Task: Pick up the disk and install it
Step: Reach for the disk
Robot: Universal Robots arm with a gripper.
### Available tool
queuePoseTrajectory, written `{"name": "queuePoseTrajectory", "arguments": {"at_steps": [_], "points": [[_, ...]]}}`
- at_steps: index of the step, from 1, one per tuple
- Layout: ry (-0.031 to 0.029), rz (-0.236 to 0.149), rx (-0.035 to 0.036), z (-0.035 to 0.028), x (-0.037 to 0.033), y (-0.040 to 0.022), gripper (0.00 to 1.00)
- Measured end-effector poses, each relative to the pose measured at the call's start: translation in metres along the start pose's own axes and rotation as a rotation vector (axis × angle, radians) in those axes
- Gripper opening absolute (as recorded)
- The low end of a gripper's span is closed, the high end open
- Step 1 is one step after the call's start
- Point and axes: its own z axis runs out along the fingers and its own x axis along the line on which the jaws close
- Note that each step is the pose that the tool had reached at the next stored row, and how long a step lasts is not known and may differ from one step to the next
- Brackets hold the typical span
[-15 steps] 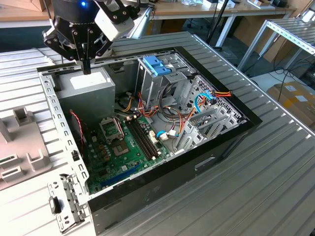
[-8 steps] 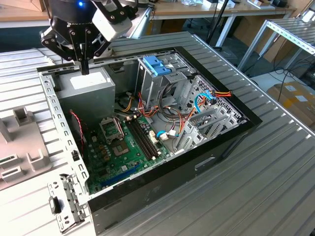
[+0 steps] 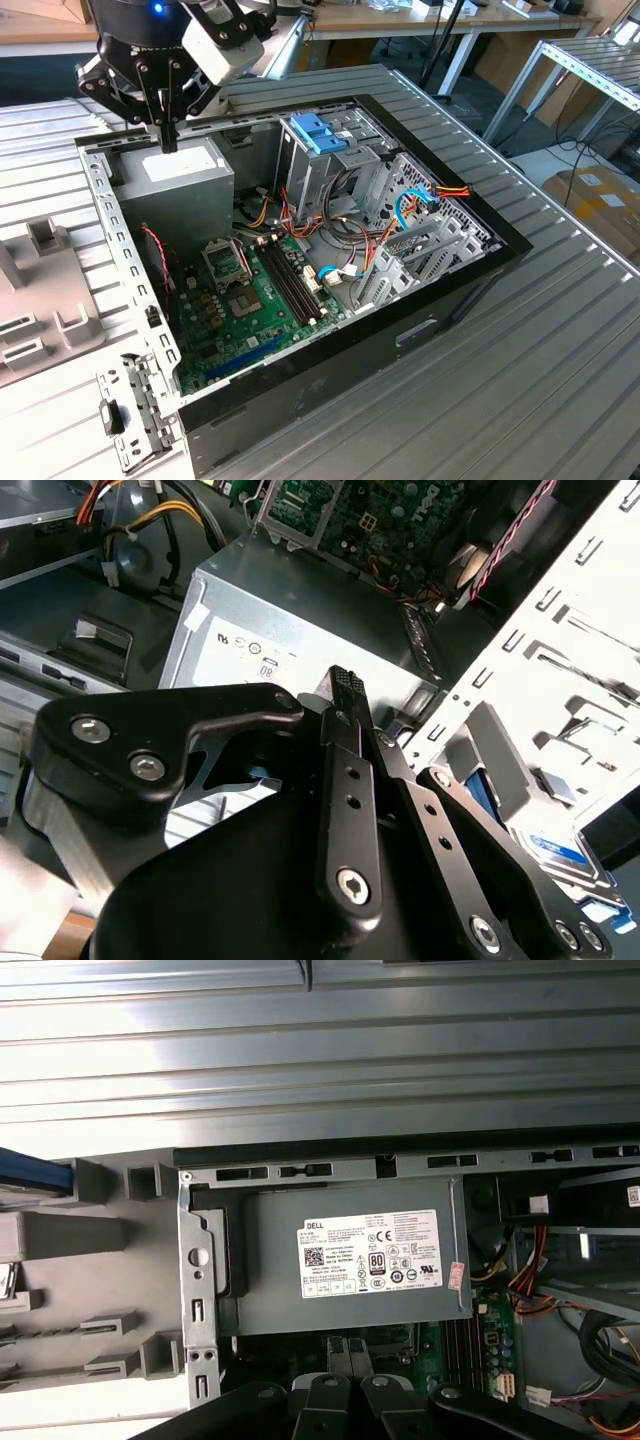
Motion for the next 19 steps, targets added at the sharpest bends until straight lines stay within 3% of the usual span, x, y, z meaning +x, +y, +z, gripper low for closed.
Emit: {"name": "queuePoseTrajectory", "arguments": {"at_steps": [19], "points": [[-0.0001,0.0,0.0,-0.0004,0.0144,-0.0011,0.11]]}}
